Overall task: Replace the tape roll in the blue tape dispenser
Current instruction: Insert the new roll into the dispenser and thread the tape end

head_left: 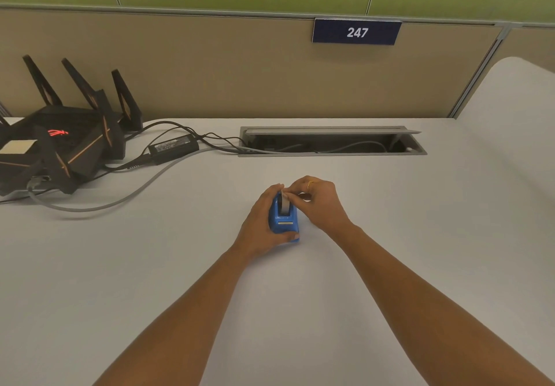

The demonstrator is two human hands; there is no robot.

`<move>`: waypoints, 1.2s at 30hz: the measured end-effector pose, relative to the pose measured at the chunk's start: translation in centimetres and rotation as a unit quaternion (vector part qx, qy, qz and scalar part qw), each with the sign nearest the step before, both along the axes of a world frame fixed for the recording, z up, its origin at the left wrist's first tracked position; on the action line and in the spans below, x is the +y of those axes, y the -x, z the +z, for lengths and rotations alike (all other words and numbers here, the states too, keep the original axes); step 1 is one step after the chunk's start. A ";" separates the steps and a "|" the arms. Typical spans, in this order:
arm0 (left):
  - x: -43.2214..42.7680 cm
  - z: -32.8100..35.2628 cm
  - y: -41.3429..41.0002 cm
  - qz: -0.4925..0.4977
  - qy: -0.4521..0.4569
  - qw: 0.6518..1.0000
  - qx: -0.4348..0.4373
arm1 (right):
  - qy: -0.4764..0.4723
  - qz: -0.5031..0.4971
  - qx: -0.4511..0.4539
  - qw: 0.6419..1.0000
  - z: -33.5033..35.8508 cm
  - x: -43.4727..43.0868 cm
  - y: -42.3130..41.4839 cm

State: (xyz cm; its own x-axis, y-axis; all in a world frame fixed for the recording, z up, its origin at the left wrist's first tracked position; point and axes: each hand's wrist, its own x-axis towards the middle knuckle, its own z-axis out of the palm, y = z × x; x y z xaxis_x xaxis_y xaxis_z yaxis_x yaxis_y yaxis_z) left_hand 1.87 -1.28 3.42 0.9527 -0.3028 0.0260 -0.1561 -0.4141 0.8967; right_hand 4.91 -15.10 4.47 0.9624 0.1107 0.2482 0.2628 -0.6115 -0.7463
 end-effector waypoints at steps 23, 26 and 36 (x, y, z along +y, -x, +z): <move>-0.2 0.3 0.0 0.003 -0.018 1.000 0.002 | 0.201 0.065 0.003 0.977 1.6 -0.4 -0.6; -0.1 0.2 -0.1 0.003 -0.013 1.000 -0.003 | 0.188 0.088 -0.005 0.978 1.9 -0.6 -0.5; 0.0 -0.4 -0.4 0.006 -0.022 1.000 -0.007 | 0.185 0.077 -0.006 0.980 1.7 -0.4 -0.8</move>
State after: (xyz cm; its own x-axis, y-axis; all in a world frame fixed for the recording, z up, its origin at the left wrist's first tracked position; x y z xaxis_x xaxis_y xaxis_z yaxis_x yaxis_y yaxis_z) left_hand 2.29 -1.31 3.00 0.9560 -0.2923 0.0256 -0.1627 -0.4554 0.8753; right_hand 5.70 -15.52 6.20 0.9245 0.3393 0.1740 0.3805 -0.7917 -0.4779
